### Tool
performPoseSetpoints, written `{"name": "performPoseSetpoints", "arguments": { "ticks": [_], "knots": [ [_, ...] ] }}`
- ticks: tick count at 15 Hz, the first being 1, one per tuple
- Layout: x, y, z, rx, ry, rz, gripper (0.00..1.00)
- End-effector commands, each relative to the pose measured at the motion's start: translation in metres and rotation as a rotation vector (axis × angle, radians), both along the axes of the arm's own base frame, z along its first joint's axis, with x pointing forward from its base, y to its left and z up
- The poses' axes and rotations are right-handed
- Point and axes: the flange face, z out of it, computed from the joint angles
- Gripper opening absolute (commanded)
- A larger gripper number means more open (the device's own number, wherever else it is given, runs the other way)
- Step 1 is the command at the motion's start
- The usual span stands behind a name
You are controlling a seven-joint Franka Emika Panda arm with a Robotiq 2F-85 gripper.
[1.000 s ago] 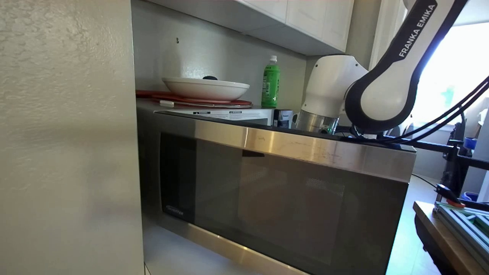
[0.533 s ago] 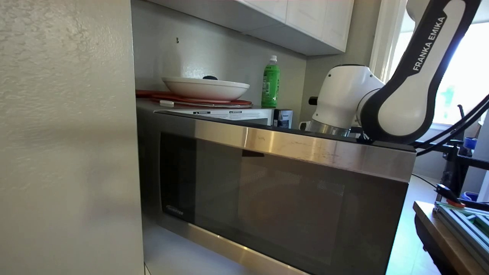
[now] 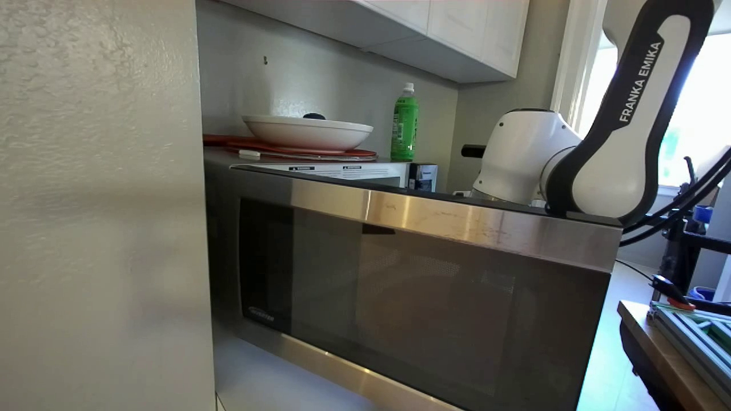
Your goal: Place the green cone shaped object on the far left side of the red mat in front of the microwave
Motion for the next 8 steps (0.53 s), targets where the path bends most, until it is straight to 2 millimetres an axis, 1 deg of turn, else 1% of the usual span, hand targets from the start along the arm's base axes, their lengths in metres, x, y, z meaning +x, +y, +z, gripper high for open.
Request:
{"name": "performPoseSetpoints", "arguments": {
  "ticks": [1, 2, 3, 4, 5, 6, 8],
  "knots": [
    [-0.002, 0.000, 0.004, 0.017, -0.023, 0.007, 0.67],
    [-0.001, -0.001, 0.008, 0.016, -0.026, 0.004, 0.76],
    [0.000, -0.003, 0.011, 0.013, -0.025, 0.002, 0.82],
    [0.000, -0.008, 0.018, 0.007, -0.019, -0.001, 0.91],
    [0.000, -0.014, 0.023, 0.001, -0.017, -0.009, 0.97],
    [-0.001, -0.022, 0.031, -0.009, -0.003, -0.025, 1.00],
    [-0.003, -0.042, 0.046, -0.033, 0.047, -0.061, 1.00]
  ]
}}
